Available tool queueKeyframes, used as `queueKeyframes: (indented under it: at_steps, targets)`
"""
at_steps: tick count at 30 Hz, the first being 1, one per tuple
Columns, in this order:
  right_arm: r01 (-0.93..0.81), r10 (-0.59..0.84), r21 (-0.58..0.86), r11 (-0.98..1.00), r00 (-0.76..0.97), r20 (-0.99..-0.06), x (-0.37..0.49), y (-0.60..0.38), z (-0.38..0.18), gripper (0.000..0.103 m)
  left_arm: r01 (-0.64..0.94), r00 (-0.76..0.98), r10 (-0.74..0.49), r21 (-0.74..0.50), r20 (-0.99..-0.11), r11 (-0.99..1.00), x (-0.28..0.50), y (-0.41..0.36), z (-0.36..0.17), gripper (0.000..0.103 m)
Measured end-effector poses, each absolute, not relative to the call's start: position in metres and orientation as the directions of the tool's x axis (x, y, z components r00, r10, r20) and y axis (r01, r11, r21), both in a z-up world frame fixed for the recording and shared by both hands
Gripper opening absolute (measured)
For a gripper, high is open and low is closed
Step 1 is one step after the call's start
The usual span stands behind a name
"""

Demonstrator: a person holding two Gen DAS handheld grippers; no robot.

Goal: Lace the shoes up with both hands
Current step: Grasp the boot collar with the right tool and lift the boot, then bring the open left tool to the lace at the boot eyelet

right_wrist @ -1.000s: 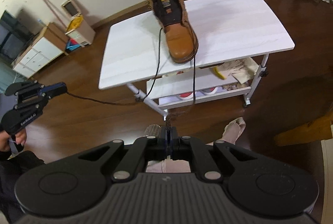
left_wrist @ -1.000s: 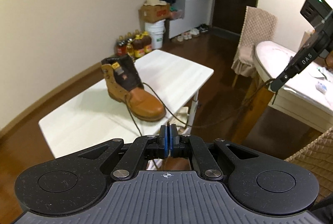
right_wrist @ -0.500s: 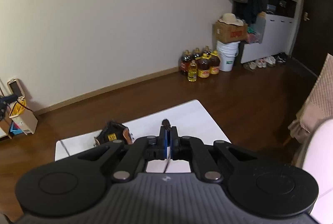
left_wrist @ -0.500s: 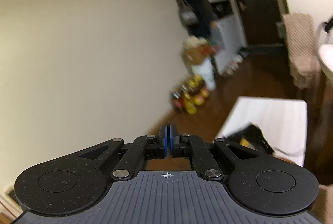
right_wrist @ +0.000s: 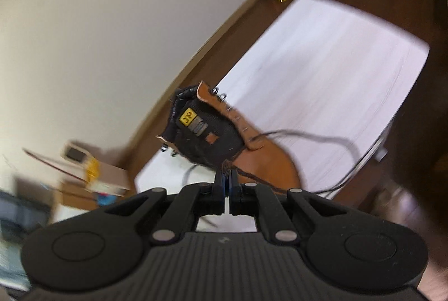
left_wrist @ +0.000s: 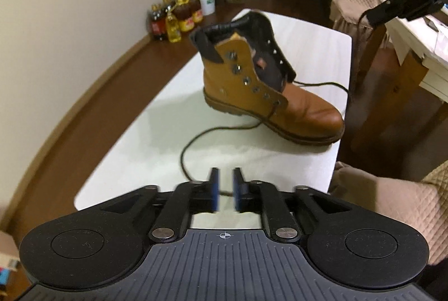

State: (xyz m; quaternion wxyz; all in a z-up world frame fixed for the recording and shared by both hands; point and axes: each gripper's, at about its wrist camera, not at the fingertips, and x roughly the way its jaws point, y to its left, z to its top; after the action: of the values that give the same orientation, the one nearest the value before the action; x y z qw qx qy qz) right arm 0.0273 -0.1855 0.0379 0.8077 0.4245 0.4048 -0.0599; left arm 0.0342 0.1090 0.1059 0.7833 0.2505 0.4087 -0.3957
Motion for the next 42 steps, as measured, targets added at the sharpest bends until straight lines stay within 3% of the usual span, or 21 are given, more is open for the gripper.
queueKeyframes:
  at_steps: [3,14,19,25,36,42]
  targets:
    - [0.447,0.343,0.714,0.539,0.657,-0.671,0.046,-0.196,0.014,0.003,0.791,0.378,-0.386,0.077,-0.841,0.607,0.044,0.098,0.104,0.039]
    - [0.441,0.672,0.838,0.320,0.517,-0.529,0.142,-0.229,-0.063,0.004,0.617,0.450,-0.344,0.009,-0.824,0.787,0.051,0.037,0.103,0.040]
    - [0.437,0.684,0.852,0.287,0.529,-0.502,0.154,-0.218,-0.090,0.004,0.578,0.424,-0.307,-0.006,-0.852,0.816,0.046,0.017,0.086,0.040]
    - [0.431,0.619,0.872,0.233,0.626,-0.474,0.142,-0.201,-0.103,0.004,0.655,0.360,-0.357,-0.039,-0.862,0.755,0.046,0.002,0.072,0.040]
    - [0.354,0.594,0.854,0.382,0.614,-0.520,0.144,-0.174,-0.104,0.004,0.740,0.342,-0.364,0.010,-0.867,0.672,0.050,-0.005,0.065,0.043]
    - [0.362,0.585,0.859,0.362,0.629,-0.512,0.151,-0.179,-0.107,0.004,0.745,0.337,-0.355,0.017,-0.872,0.667,0.045,-0.004,0.065,0.044]
